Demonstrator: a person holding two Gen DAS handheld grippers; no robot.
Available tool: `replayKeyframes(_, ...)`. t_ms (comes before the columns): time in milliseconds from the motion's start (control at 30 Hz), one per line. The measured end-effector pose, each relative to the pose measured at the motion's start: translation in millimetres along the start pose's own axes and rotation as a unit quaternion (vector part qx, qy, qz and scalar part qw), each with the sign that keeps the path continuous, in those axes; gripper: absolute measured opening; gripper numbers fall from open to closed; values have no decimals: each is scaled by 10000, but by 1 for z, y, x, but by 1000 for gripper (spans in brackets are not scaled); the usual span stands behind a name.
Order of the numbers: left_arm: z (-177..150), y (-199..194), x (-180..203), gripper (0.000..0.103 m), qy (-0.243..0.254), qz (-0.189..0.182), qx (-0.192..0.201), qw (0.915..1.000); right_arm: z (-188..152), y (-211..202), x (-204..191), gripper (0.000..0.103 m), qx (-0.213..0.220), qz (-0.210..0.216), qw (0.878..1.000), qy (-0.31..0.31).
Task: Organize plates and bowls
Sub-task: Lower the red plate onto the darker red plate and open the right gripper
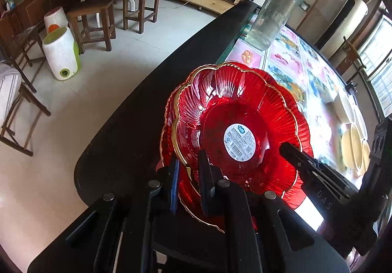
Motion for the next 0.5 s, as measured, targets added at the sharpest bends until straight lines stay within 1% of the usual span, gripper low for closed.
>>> replayKeyframes(133, -2, -5, 4, 12, 233, 256, 91, 9994, 2, 2, 3, 15, -48, 86, 10000, 12)
replayKeyframes(300, 0, -8, 9, 15, 573, 674, 209, 9959, 3, 4, 4, 16, -39, 92, 9999, 14)
replayKeyframes(433, 1, -8, 10, 16, 701, 774, 173, 9944, 4, 2, 5, 16, -6, 54, 10000, 26)
replayKeyframes(500, 3, -12, 7, 16, 701, 847, 265, 9936, 4, 0, 6, 15, 35, -38, 10000, -3)
Point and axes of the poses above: each gripper's, at about its wrist camera, not at the fingertips, and y roughly the way its jaws point, x to its right, z to its top, the point moved 5 cm from there along y, roughly the way its jaws point, and after that the axes turned 2 degrees about -z, right-handed, at the moved point
